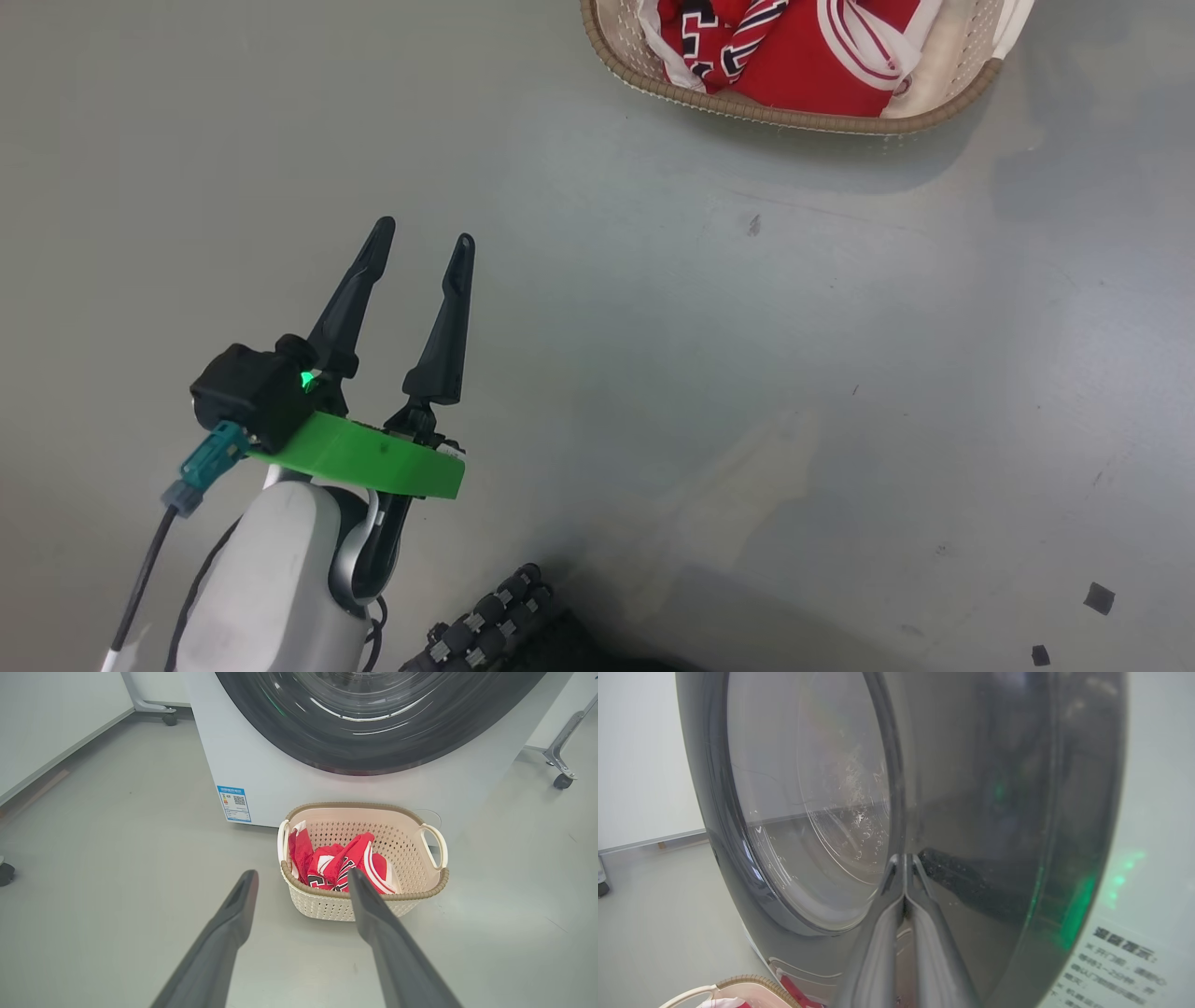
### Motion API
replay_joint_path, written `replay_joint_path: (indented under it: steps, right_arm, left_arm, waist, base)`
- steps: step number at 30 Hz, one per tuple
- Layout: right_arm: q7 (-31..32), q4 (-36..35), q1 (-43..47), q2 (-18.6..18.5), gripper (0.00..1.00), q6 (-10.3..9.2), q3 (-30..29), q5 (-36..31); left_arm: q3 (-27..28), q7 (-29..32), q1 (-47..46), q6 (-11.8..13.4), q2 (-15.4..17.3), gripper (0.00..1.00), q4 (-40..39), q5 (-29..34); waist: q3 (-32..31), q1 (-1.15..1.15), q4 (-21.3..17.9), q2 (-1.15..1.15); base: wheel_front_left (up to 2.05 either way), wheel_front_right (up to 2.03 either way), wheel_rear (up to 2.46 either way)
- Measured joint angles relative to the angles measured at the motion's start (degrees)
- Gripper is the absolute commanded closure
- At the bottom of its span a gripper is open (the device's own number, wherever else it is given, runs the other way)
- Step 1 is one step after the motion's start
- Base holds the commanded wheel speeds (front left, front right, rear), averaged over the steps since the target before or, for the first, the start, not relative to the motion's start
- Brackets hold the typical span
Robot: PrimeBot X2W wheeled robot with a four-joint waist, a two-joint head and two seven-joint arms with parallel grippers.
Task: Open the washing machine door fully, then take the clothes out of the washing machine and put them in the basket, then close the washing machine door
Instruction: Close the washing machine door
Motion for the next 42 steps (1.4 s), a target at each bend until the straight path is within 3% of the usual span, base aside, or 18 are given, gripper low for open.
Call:
replay_joint_path:
  steps: [8, 14, 20, 29, 37, 42]
  right_arm:
    - [-3.3, 3.5, 1.2, 0.1, 1.00, -0.45, 0.6, 0.0]
    - [-5.9, 5.7, 7.0, 0.0, 1.00, -0.96, 1.1, 0.5]
    - [-6.8, 7.0, 13.4, 2.6, 1.00, -0.93, 3.1, 1.4]
    - [-7.1, 6.9, 21.7, 9.1, 1.00, -0.92, 3.6, 4.2]
    - [-7.4, 3.8, 30.3, 11.1, 1.00, -1.04, 1.9, 6.3]
    - [-7.4, 1.4, 37.9, 11.0, 1.00, -2.60, -1.0, 8.1]
  left_arm:
    - [0.5, 0.0, -1.0, 0.0, 0.0, 0.00, 0.7, 0.4]
    - [2.2, 0.0, -1.3, 0.0, -0.1, 0.00, 1.5, 1.8]
    - [4.4, 0.0, -1.3, 0.0, -0.1, 0.00, 2.6, 3.9]
    - [8.2, 0.0, 0.0, 0.0, 0.1, 0.00, 3.9, 5.4]
    - [9.9, 0.0, 4.4, -0.2, 1.4, 0.00, 5.2, 7.3]
    - [11.4, 0.0, 7.1, -0.2, 1.8, 0.00, 5.8, 8.0]
  waist:
    - [-1.5, 0.00, -0.4, 0.00]
    - [-4.1, 0.00, -1.1, 0.00]
    - [-7.9, 0.00, -2.5, 0.00]
    - [-14.1, 0.00, -6.6, 0.00]
    - [-19.3, -0.01, -10.8, 0.00]
    - [-23.3, -0.01, -13.5, 0.00]
  base:
    - [0.00, 0.00, 0.00]
    - [0.00, 0.00, 0.00]
    - [0.00, 0.00, 0.00]
    - [0.00, 0.00, 0.00]
    - [0.00, 0.00, 0.00]
    - [0.00, 0.00, 0.00]
